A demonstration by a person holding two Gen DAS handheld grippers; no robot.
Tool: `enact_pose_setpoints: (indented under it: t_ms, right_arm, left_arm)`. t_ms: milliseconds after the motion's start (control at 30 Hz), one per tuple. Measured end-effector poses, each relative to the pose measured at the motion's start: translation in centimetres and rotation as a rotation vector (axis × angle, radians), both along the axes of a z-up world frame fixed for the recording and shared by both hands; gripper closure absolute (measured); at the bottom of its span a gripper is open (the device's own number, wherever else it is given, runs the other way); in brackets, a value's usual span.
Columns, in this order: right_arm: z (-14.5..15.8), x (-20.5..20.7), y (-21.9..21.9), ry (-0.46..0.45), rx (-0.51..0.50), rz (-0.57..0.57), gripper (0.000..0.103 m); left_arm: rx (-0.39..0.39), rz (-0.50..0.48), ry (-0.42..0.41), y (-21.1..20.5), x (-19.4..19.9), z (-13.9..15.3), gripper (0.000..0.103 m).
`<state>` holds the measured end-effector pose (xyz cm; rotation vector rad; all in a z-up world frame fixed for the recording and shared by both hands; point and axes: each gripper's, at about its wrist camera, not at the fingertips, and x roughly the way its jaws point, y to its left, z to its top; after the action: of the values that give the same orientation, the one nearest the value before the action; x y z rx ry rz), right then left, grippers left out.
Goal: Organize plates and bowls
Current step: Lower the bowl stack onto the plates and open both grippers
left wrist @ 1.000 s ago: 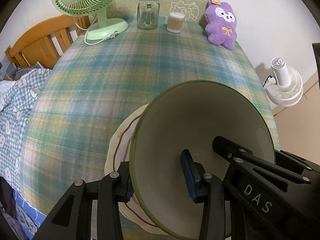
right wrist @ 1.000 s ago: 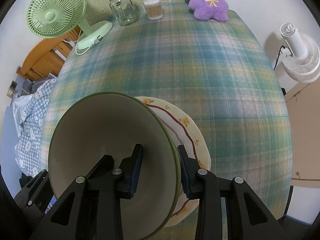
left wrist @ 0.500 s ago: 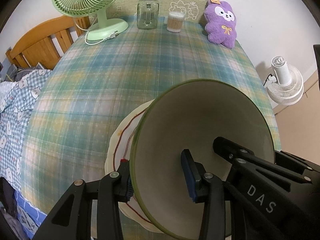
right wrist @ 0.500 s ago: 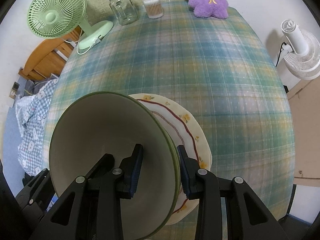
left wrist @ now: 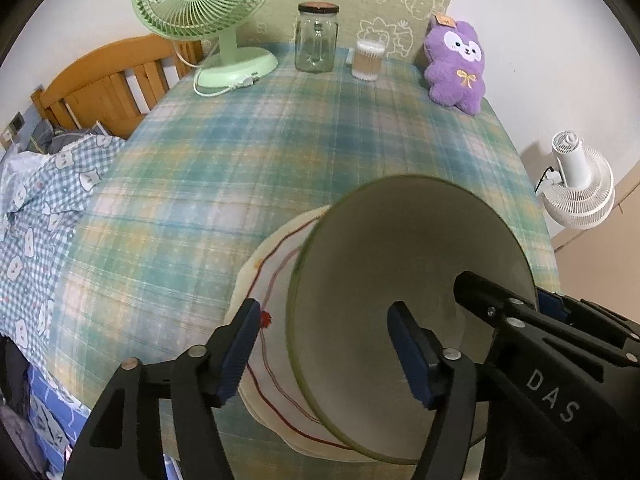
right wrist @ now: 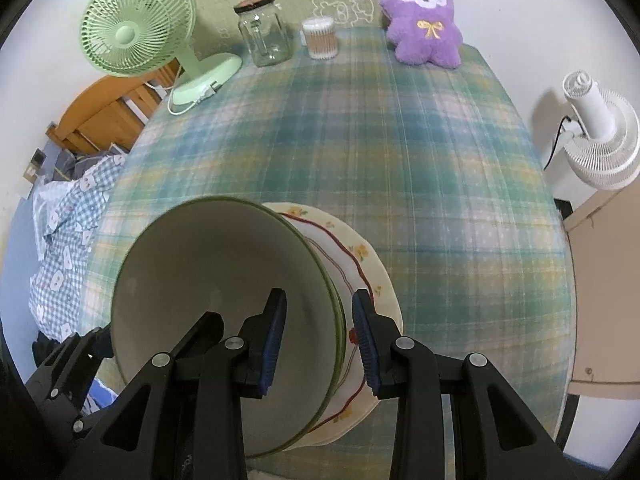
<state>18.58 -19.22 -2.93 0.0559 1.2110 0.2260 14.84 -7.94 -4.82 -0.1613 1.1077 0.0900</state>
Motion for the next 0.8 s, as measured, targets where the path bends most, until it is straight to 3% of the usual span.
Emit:
enact_pose_setpoints:
  t_ms: [167, 500, 800]
  right_arm:
    - [1.1, -0.2, -0.1, -0.031, -0.008, -0.036, 0.045]
    - [5.1, -2.4, 2.0, -0.160, -0.016, -0.129, 0.035]
    - [8.8, -6.5, 5.5, -0.318, -0.054, -0.256, 0.030]
  left_arm:
    - [0.010, -0.008, -0.032, 0.8, -0.1, 1.1, 0.026]
    - [0.028, -0.094, -0.154, 3.5, -1.1, 4.4, 0.015]
    - [0.055, -0.196, -0.290, 7.1, -3.0, 7.5, 0.012]
